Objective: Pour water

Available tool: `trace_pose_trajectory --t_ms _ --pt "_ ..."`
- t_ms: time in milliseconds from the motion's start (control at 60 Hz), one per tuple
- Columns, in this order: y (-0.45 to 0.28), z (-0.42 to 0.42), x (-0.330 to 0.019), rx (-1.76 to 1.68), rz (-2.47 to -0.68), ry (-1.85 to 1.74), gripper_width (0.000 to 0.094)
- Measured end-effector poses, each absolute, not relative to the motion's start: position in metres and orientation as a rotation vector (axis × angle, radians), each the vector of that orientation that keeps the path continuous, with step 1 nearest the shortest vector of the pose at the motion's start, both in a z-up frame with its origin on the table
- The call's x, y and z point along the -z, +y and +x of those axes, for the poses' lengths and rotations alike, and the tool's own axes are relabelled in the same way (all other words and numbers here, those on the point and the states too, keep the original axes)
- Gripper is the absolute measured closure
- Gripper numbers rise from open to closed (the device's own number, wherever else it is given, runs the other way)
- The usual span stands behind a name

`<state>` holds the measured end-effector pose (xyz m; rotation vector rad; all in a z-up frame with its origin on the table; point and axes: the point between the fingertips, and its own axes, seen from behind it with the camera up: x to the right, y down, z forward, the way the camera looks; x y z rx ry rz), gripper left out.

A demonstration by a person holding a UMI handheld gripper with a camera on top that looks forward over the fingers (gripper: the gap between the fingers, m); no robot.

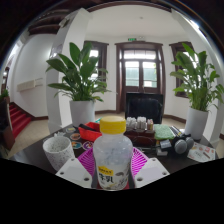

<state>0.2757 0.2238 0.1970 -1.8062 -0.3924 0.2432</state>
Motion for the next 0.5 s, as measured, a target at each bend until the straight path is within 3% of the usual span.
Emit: trace_pose_trajectory --t_ms 150,300,400,500 --pt "0.222 0.28 -0.197 -0.242 -1.776 -0.367 0.0486" --pt "0.217 0.283 -0.196 -0.233 -1.823 -0.357 0.0339" --pt "0.205 0.293 -0.204 -0.2 -1.833 -0.334 0.0079" --pt "0.172 0.308 -0.211 -0.168 -1.847 -0.302 0.0067"
